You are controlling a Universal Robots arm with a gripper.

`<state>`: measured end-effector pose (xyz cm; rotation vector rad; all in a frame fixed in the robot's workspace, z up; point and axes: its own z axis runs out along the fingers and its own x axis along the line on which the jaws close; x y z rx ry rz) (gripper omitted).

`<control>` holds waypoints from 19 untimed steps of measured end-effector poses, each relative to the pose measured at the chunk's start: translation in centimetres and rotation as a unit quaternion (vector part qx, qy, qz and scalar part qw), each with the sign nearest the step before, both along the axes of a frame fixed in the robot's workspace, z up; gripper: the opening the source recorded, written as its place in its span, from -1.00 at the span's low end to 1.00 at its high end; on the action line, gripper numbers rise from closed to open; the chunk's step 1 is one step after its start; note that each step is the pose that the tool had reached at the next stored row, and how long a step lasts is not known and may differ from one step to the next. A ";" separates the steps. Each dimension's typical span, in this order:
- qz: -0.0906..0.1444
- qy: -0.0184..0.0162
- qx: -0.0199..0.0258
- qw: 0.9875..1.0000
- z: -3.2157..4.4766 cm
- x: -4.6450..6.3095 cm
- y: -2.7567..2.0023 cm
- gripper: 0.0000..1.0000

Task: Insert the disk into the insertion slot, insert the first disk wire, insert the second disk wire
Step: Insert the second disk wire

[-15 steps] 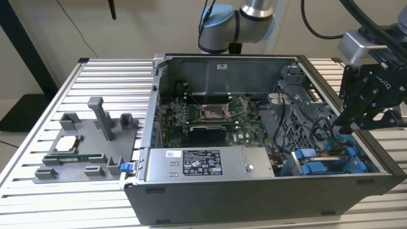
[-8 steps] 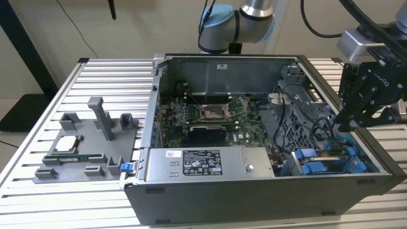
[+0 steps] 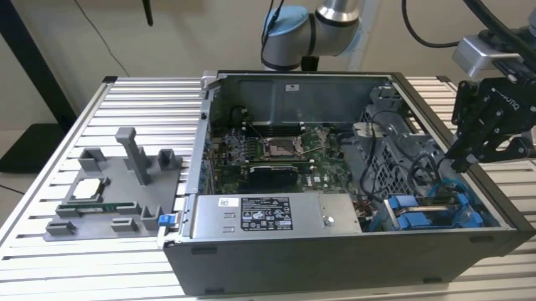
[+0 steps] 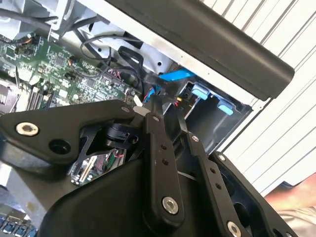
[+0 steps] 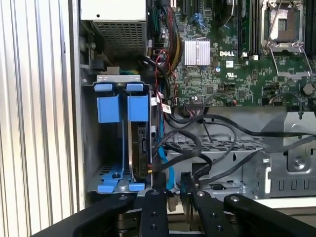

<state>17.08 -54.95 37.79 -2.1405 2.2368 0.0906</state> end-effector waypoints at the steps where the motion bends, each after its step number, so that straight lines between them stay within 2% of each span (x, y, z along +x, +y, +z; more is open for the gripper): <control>1: 0.000 0.000 0.000 1.000 0.01 0.3 0.08 1.00; 4: 0.000 0.000 0.000 1.000 0.00 1.1 0.18 1.00; 5: 0.000 0.002 0.000 1.000 0.00 1.4 0.18 1.00; 10: 0.000 0.015 0.000 1.000 -0.08 2.0 0.02 1.00; 13: 0.000 0.020 0.000 1.000 -0.24 2.0 -0.12 1.00; 16: 0.000 0.022 0.000 1.000 -0.39 2.0 -0.15 1.00; 19: 0.000 0.022 0.000 1.000 -0.47 2.0 -0.15 1.00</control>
